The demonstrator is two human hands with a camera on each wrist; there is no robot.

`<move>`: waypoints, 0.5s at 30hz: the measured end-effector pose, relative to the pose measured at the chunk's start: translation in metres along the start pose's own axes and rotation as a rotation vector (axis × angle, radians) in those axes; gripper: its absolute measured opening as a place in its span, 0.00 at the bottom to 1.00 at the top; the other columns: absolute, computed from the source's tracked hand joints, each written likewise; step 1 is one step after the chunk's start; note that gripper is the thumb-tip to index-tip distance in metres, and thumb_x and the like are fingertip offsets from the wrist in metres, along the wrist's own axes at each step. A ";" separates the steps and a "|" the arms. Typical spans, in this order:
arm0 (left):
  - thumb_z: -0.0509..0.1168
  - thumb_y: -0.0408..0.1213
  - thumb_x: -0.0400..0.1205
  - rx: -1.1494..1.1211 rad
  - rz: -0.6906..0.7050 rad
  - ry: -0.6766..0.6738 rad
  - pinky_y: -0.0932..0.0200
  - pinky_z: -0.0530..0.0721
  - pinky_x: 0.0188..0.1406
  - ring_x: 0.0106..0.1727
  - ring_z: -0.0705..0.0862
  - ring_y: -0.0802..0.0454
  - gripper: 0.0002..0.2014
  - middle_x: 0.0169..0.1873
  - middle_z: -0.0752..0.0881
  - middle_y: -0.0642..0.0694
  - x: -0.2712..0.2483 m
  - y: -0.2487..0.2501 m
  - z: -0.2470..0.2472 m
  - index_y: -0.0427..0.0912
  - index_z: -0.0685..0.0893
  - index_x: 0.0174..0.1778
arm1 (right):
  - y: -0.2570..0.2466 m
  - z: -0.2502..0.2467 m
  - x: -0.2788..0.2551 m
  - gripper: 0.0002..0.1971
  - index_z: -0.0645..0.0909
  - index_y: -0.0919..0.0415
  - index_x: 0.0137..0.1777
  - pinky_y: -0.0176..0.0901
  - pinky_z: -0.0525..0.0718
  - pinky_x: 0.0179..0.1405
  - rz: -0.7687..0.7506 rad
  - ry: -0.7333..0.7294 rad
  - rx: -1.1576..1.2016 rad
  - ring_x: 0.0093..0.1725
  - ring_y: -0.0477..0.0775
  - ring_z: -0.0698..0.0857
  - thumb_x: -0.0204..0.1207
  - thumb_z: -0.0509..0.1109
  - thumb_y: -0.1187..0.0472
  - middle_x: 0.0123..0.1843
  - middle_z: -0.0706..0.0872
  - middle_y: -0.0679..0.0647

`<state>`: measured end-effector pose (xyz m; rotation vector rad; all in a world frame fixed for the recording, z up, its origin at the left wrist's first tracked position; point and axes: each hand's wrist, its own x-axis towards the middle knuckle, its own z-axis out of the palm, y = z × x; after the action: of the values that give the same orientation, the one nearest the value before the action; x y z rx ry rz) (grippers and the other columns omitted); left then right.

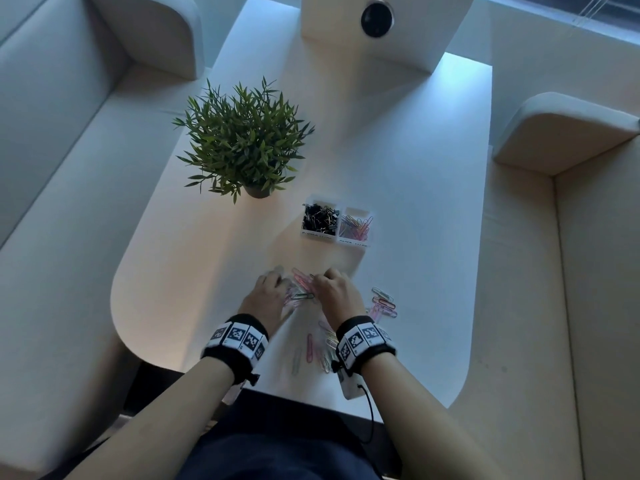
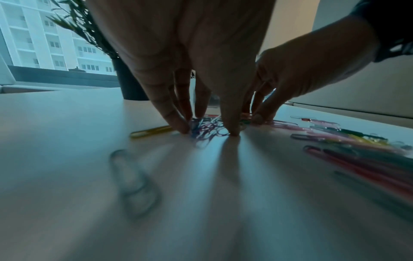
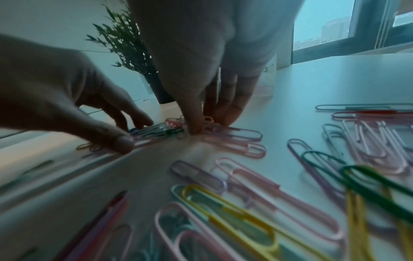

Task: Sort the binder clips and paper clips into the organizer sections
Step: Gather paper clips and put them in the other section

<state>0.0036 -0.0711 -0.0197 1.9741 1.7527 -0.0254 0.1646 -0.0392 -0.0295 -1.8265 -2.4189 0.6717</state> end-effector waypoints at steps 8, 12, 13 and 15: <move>0.58 0.26 0.81 0.055 -0.015 0.014 0.50 0.83 0.51 0.56 0.80 0.41 0.12 0.55 0.83 0.39 0.013 0.013 -0.012 0.35 0.83 0.56 | -0.004 -0.010 -0.001 0.10 0.80 0.67 0.30 0.42 0.77 0.19 -0.016 0.000 0.010 0.25 0.59 0.78 0.62 0.69 0.82 0.28 0.80 0.60; 0.60 0.26 0.80 0.018 -0.019 0.009 0.51 0.83 0.50 0.53 0.83 0.41 0.11 0.54 0.84 0.39 0.013 0.009 -0.016 0.36 0.82 0.55 | 0.008 -0.013 0.002 0.09 0.82 0.68 0.33 0.44 0.81 0.27 0.054 0.053 0.144 0.27 0.58 0.79 0.74 0.67 0.72 0.30 0.81 0.59; 0.61 0.26 0.79 0.001 -0.030 0.004 0.52 0.83 0.50 0.52 0.84 0.41 0.10 0.53 0.84 0.39 0.013 0.008 -0.017 0.37 0.82 0.55 | 0.011 -0.019 0.001 0.11 0.82 0.67 0.32 0.42 0.78 0.27 0.080 0.088 0.216 0.26 0.55 0.77 0.76 0.68 0.69 0.28 0.81 0.58; 0.63 0.29 0.79 -0.034 -0.052 -0.003 0.54 0.81 0.46 0.49 0.85 0.41 0.08 0.51 0.85 0.39 0.011 0.004 -0.019 0.37 0.81 0.53 | 0.015 -0.041 -0.001 0.11 0.83 0.67 0.32 0.37 0.75 0.27 0.111 0.172 0.346 0.25 0.52 0.77 0.76 0.69 0.67 0.27 0.81 0.55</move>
<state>0.0035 -0.0538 -0.0052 1.9033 1.7911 -0.0162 0.1900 -0.0242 0.0022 -1.7990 -1.9629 0.8405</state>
